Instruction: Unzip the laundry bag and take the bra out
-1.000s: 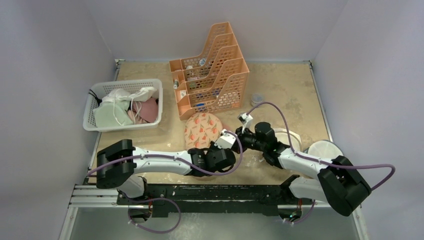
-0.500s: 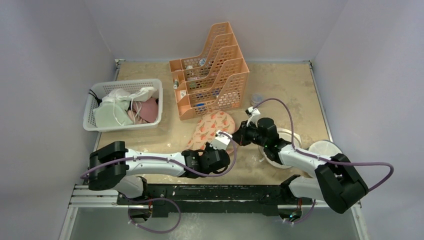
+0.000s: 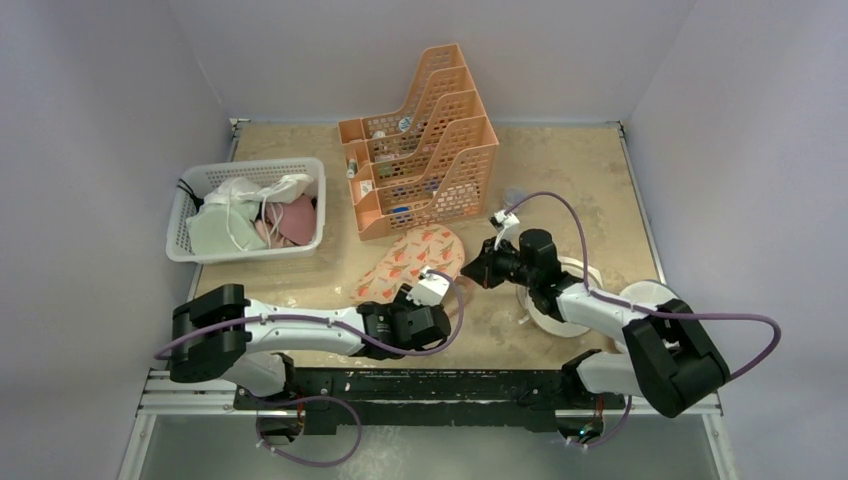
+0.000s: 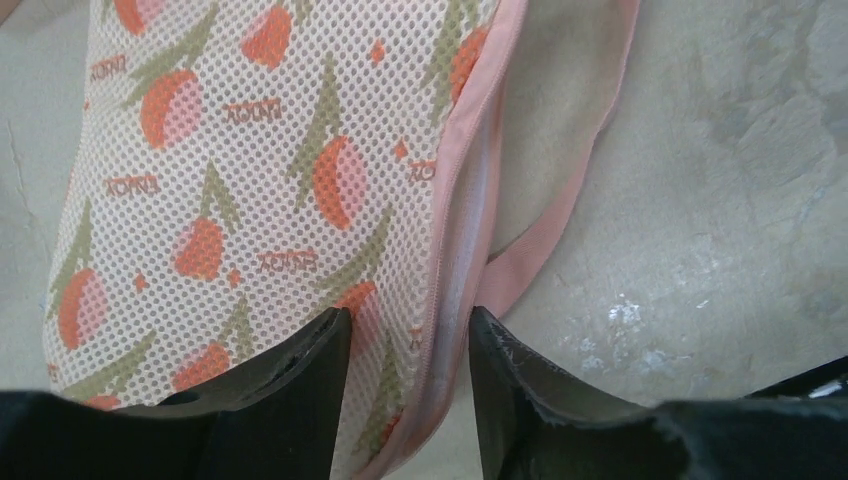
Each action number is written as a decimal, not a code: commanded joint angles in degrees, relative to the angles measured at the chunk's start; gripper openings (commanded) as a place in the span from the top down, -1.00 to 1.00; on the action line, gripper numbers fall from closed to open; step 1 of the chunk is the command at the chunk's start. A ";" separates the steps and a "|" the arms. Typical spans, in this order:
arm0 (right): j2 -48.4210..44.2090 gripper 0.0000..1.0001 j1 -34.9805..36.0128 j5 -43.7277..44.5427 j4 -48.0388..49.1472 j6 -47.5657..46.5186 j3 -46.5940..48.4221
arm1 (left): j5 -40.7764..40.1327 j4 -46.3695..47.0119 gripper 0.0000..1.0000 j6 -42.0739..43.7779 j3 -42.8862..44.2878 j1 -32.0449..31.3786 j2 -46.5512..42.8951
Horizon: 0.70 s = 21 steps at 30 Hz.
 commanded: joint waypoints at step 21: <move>-3.18 1.00 1.79 -12.41 12.00 3.39 -3.38 | -11.58 7.48 -0.13 8.79 14.99 1.06 11.48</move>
